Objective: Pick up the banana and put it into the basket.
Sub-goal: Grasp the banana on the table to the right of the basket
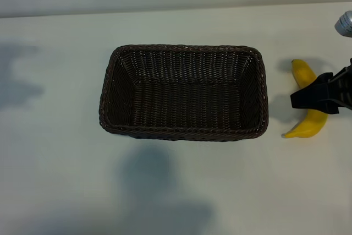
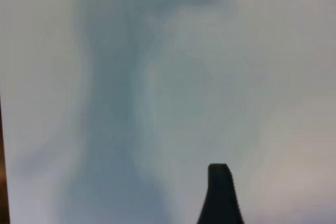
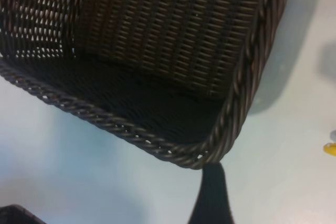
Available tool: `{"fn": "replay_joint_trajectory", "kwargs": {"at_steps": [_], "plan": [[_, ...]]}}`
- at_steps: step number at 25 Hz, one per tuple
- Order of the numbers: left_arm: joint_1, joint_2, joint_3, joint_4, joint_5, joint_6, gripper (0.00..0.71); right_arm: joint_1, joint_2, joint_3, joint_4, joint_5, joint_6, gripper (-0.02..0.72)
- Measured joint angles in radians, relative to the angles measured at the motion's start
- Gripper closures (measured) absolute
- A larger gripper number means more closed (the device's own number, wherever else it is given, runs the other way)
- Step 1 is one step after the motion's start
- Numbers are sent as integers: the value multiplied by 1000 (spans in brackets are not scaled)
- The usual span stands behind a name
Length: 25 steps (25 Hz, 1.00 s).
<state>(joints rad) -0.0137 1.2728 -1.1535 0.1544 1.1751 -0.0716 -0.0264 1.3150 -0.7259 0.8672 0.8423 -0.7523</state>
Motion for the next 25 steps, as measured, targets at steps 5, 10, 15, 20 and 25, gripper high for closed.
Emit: {"fn": "replay_joint_trajectory", "kwargs": {"at_steps": [5, 10, 15, 20, 25], "plan": [[0, -202, 222, -57, -8, 17, 153, 0, 0, 0, 0, 0, 0, 119], [0, -393, 413, -133, -61, 54, 152, 0, 0, 0, 0, 0, 0, 119], [0, -595, 537, -140, -74, 56, 152, 0, 0, 0, 0, 0, 0, 119], [0, -757, 623, -141, -98, 56, 152, 0, 0, 0, 0, 1, 0, 119], [0, -876, 650, -142, -120, 56, 152, 0, 0, 0, 0, 1, 0, 119]]}}
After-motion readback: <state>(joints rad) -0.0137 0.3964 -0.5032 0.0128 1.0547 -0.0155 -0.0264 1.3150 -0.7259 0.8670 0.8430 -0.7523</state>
